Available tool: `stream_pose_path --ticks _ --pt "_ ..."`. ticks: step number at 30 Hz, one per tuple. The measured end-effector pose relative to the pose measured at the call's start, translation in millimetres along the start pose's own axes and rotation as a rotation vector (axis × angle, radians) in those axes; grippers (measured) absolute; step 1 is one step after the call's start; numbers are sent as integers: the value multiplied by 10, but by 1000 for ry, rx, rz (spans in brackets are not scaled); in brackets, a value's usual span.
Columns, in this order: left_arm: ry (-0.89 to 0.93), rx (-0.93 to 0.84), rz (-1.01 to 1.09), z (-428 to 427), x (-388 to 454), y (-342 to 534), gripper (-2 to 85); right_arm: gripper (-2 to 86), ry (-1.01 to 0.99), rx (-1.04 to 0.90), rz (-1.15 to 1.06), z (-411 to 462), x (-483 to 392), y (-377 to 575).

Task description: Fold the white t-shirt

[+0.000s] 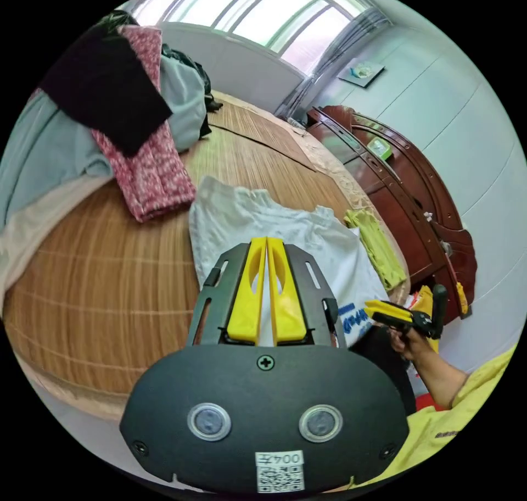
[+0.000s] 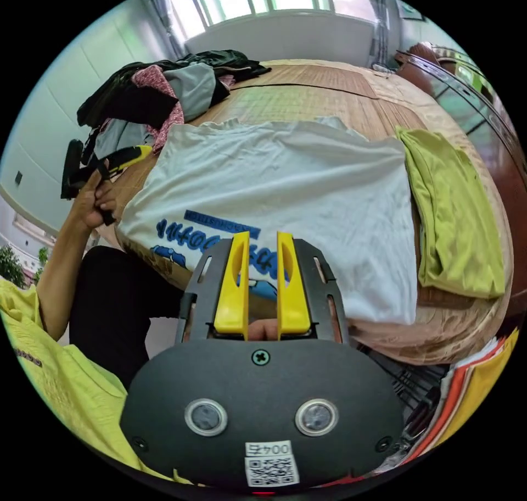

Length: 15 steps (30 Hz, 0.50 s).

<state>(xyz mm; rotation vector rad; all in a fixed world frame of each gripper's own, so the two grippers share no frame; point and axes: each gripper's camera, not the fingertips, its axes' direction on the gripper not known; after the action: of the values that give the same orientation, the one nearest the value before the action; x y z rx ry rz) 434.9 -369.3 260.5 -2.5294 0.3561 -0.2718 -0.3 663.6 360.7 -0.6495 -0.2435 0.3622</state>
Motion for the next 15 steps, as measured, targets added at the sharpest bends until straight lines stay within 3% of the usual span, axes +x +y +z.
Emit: stream_pose_path --ticks 4,8,11,15 --pt "-50 -72 18 363 -78 -599 2 77 -27 -5 85 -89 221 172" --pt "-235 -345 20 942 -316 -844 2 63 55 -23 54 -181 230 237" --pt "-141 -252 -49 609 -374 -876 2 60 74 -24 46 -290 275 310" --pt "-84 -169 27 -43 -178 -721 3 53 42 -2 76 -482 439 432"
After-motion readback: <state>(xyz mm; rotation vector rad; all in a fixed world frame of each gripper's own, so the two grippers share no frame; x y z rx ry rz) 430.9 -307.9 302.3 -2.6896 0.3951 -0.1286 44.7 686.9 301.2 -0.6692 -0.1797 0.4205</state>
